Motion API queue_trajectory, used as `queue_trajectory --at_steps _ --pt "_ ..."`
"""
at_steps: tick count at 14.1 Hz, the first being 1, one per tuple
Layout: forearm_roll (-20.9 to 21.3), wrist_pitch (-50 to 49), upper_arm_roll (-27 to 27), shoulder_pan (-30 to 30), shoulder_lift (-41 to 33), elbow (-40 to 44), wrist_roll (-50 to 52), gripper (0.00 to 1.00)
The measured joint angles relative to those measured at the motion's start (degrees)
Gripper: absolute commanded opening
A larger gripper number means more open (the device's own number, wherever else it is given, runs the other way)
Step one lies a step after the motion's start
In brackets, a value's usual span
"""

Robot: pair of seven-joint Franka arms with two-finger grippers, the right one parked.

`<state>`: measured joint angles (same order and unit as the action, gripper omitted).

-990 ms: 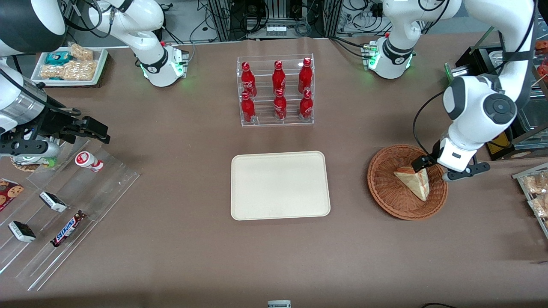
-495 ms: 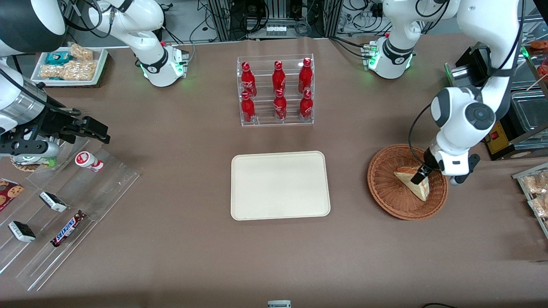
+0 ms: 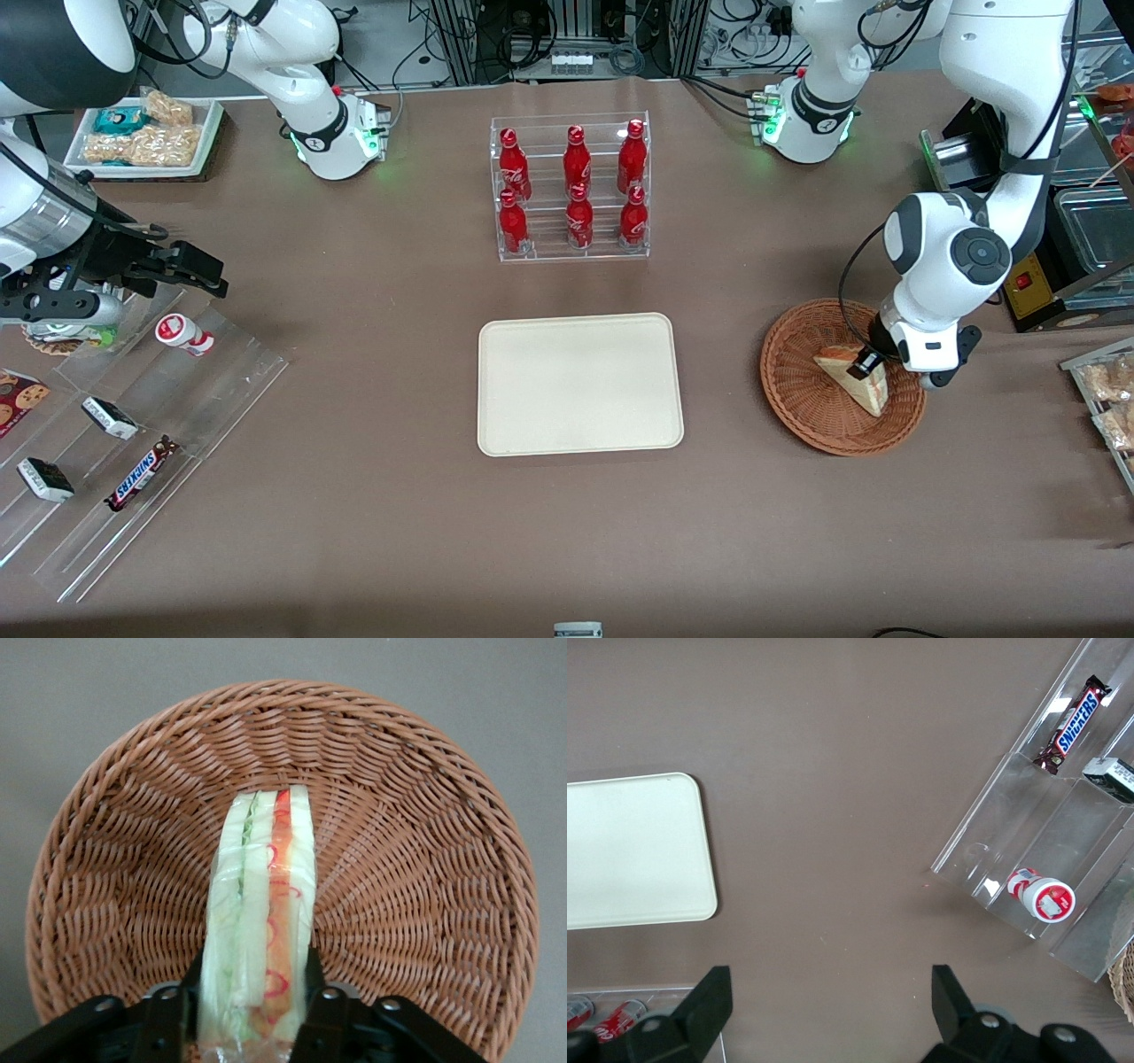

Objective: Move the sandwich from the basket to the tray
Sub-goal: 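Close the left gripper on the wrapped sandwich's edge, then lift the sandwich and carry it with the left gripper toward the white tray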

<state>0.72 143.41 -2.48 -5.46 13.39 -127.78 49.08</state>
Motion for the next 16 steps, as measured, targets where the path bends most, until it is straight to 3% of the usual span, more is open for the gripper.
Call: queue_trajectory --at_steps 4,6,12,16 --pt "0.04 -17.52 0.65 -3.26 0.00 13.66 -0.05 0.10" --pt "0.04 -21.05 0.77 -7.22 1.16 19.59 -0.02 0.10" --pt "0.05 -19.73 1.23 -22.19 13.37 33.13 -0.93 0.10" --pt "0.20 -11.86 1.20 -32.13 20.87 38.81 -0.96 0.11"
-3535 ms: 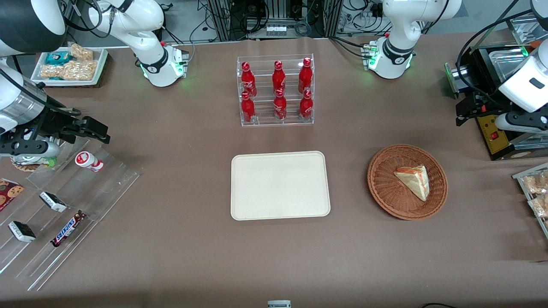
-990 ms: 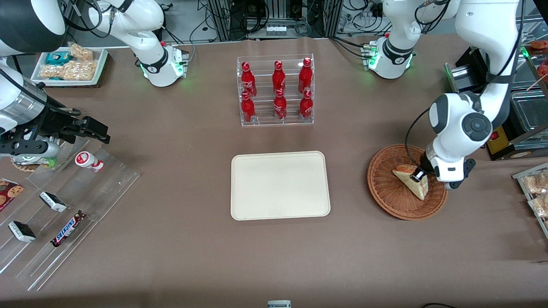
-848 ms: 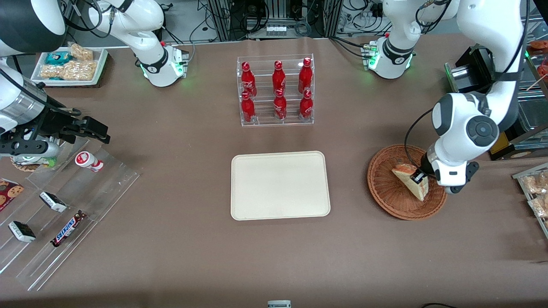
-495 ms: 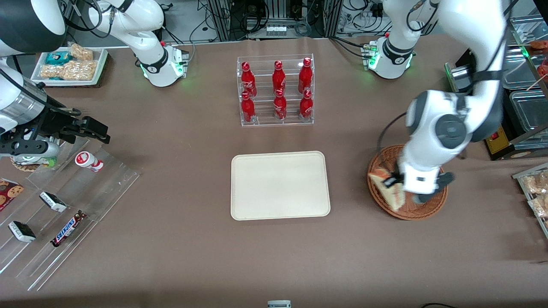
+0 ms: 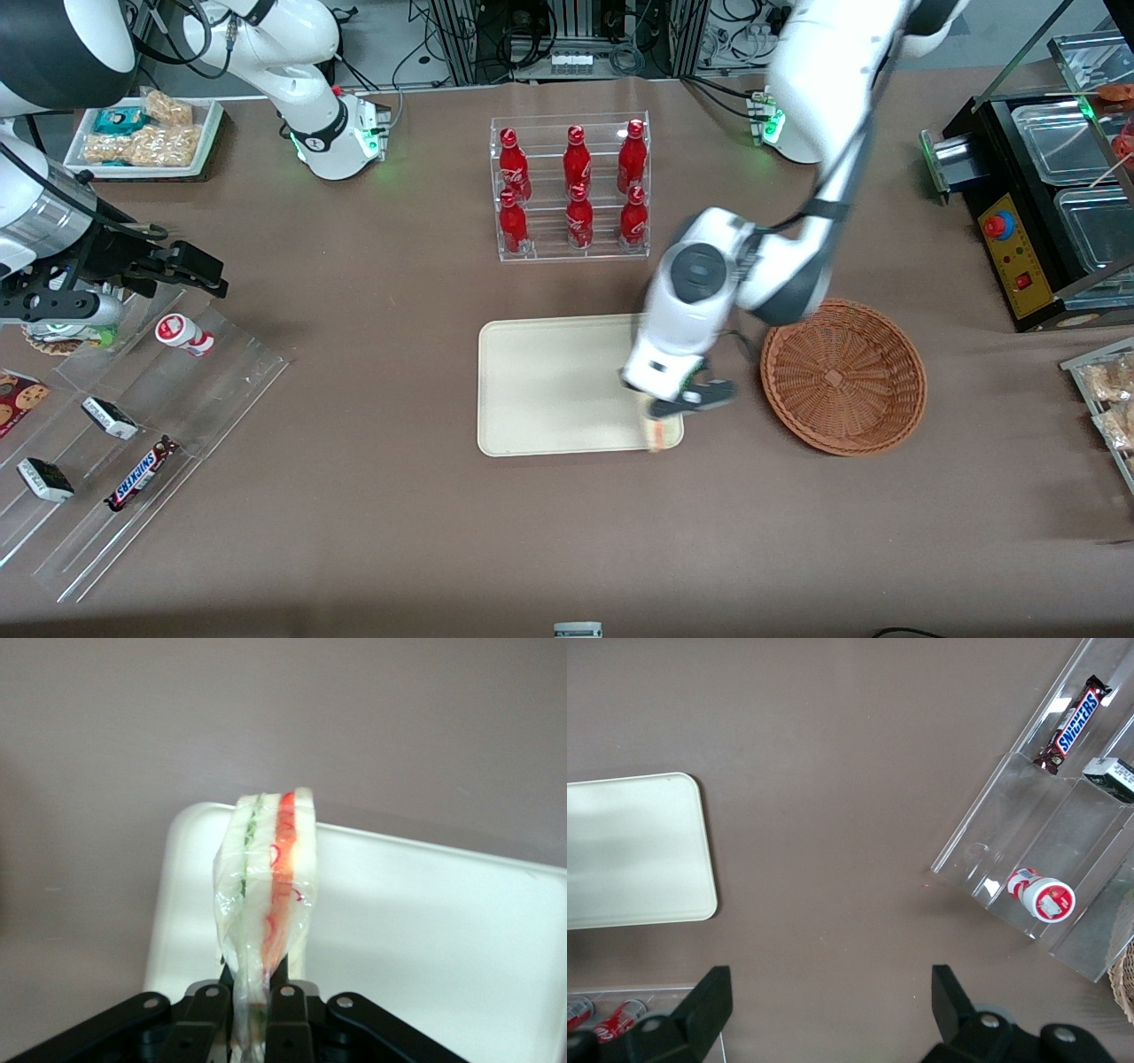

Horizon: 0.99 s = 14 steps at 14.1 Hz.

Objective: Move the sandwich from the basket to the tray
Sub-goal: 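Lift the sandwich and carry it with the left gripper toward the white tray, then lower the sandwich onto the white tray and open the left gripper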

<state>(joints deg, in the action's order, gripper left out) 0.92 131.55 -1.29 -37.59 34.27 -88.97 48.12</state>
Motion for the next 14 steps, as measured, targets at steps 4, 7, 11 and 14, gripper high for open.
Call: queue_trajectory --at_steps 4,7,11,14 --pt "0.01 4.49 -0.09 -4.14 2.28 0.32 -0.22 0.12" --pt "0.12 5.26 -0.09 -5.26 3.59 0.32 -0.44 0.13" --pt "0.12 7.16 -0.10 -6.13 6.19 0.32 0.95 0.54" --pt "0.12 7.53 -0.25 -6.25 6.65 0.75 3.38 1.00"
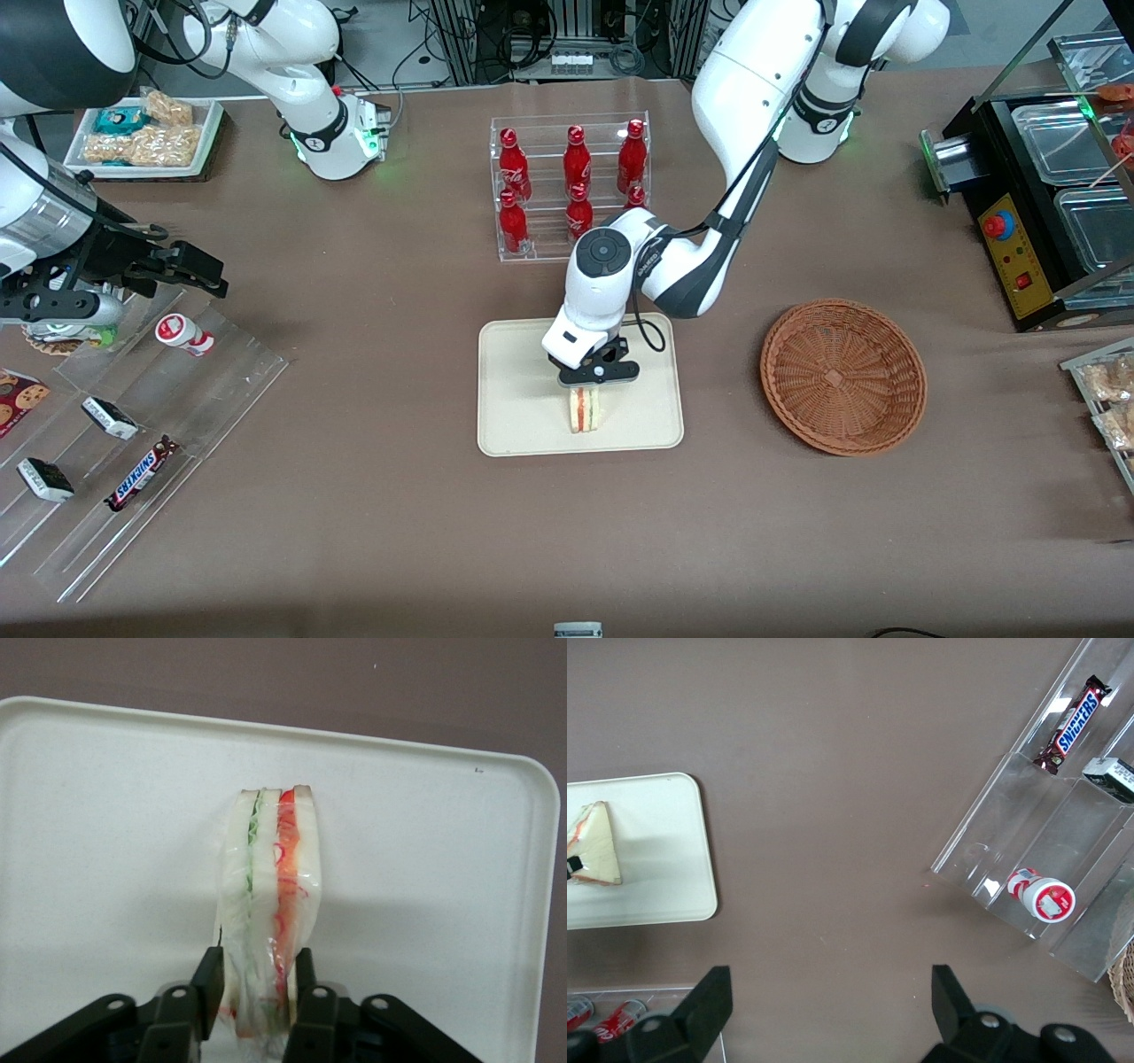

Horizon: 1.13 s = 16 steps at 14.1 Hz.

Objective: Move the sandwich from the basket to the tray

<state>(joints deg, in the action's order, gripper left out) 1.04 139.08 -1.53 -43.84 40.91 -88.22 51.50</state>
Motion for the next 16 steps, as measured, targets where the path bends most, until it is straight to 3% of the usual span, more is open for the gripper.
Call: queue_trajectory --at_steps 3,11,16 --pt "0.00 -2.14 -0.66 0.04 -2.02 1.49 0.71 1.00" --pt "2.53 -27.43 -5.15 0.84 -18.27 5.27 1.04 1.00" --pt "2.47 -35.07 -6.11 11.80 -22.16 4.28 -8.14 1.00"
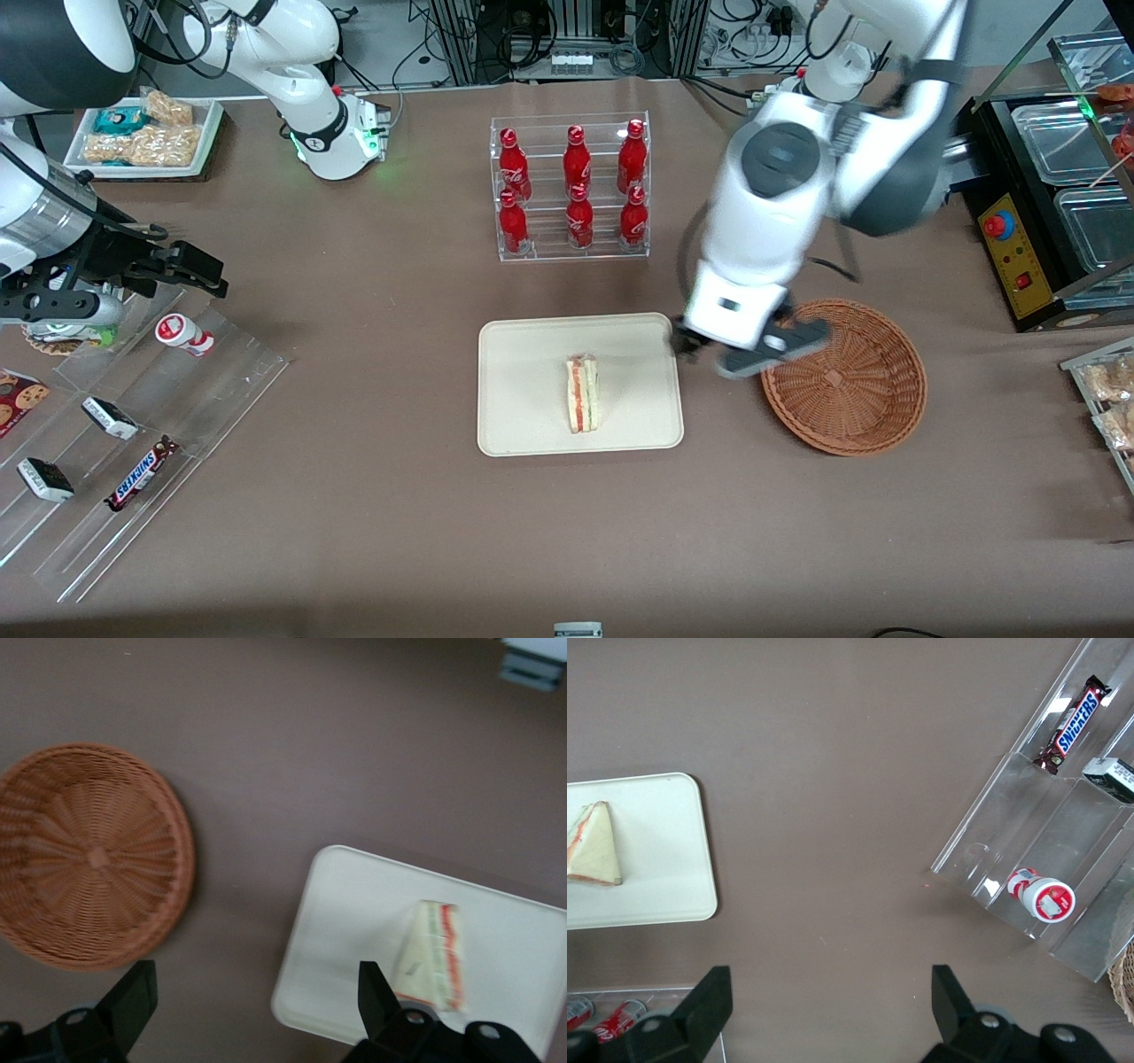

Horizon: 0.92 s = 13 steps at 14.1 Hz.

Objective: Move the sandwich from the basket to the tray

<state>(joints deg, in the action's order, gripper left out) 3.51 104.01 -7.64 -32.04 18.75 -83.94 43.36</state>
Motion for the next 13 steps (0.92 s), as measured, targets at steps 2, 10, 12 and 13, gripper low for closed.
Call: queue_trajectory --at_steps 2,10,12,13 --pt "-0.13 -4.23 -0.08 5.50 -1.14 -0.01 -7.47 1.00" --pt "-0.66 -11.20 -0.16 20.66 -11.99 -7.30 -31.06 1.00" --pt "-0.75 -12.67 0.32 22.78 -14.55 -7.98 -34.27 1.00" --pt "-0.98 -12.92 1.69 24.50 -15.65 -8.16 -35.73 1.00"
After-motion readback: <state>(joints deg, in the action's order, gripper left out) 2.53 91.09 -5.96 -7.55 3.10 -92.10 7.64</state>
